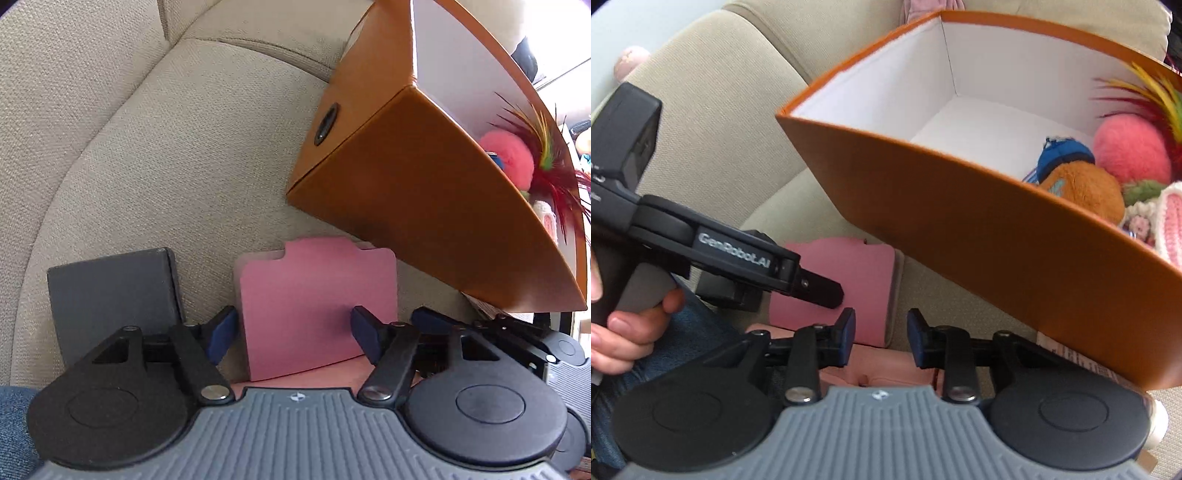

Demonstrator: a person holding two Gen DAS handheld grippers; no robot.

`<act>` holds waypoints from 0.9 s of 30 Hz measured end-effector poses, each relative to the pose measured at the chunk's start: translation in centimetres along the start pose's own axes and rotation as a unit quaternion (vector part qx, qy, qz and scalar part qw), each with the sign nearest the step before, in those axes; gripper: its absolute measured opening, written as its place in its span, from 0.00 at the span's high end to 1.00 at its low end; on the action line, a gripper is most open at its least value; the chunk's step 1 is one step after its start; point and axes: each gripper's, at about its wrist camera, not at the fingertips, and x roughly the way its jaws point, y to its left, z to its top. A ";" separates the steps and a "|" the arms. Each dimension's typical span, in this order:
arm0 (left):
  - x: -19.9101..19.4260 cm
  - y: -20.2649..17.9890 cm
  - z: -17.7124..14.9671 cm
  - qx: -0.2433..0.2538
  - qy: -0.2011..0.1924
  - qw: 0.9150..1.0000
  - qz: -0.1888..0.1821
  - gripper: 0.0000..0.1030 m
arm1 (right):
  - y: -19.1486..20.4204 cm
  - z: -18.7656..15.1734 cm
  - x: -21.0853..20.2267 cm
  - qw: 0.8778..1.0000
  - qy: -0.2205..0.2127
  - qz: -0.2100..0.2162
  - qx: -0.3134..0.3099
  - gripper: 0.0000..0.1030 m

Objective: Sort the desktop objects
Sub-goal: 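Grasp the small pink card holder with the left gripper and lift it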

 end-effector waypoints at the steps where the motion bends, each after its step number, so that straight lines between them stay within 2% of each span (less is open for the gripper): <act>1: 0.1 0.1 0.1 -0.003 0.001 1.000 -0.001 0.23 | -0.2 -0.1 0.3 1.000 0.005 0.005 0.005 0.82; 4: 0.1 -0.1 0.0 0.003 -0.001 1.000 0.004 0.25 | -0.6 -0.2 0.3 1.000 0.004 0.015 0.013 0.88; 6: -0.4 -0.1 -0.3 0.002 -0.010 1.000 0.003 0.35 | -0.5 -0.2 0.2 1.000 0.005 0.014 0.012 0.91; 8: -1.3 0.1 -0.9 0.001 -0.026 1.000 -0.009 0.53 | -0.4 -0.3 -0.2 1.000 0.002 0.002 0.010 0.92; 10: -2.6 -0.2 -1.8 0.020 -0.055 0.998 -0.018 0.60 | -0.8 -0.3 -0.5 1.000 0.000 -0.009 0.011 0.92; 12: -4.1 -1.0 -2.7 0.048 -0.090 0.994 -0.034 0.61 | -1.1 -0.4 -0.8 1.000 -0.001 -0.012 0.013 0.92; 13: -5.0 -1.1 -3.3 0.060 -0.107 0.991 -0.045 0.65 | -1.4 -0.3 -0.7 1.000 -0.002 -0.016 0.014 0.92; 16: -6.3 -1.7 -4.1 0.081 -0.136 0.983 -0.091 0.69 | -1.9 -0.3 -0.9 0.999 -0.001 -0.027 0.020 0.92; 17: -7.0 -1.5 -3.8 0.082 -0.142 0.982 -0.092 0.69 | -2.1 -0.4 -1.0 0.999 -0.001 -0.029 0.023 0.92; 19: -6.9 -2.6 -3.9 0.088 -0.153 0.982 -0.072 0.69 | -2.7 -0.5 -1.0 0.999 -0.002 -0.026 0.034 0.92; 21: -6.3 -3.3 -3.8 0.080 -0.153 0.983 -0.066 0.69 | -2.8 -0.5 -1.1 0.999 -0.003 -0.024 0.037 0.92; 24: -5.1 -2.6 -3.2 0.057 -0.129 0.985 -0.103 0.69 | -2.8 -0.6 -1.2 0.999 -0.005 -0.027 0.032 0.92; 27: -4.2 -2.5 -3.3 0.039 -0.132 0.987 -0.089 0.75 | -3.2 -0.7 -1.3 0.999 -0.008 -0.026 0.034 0.92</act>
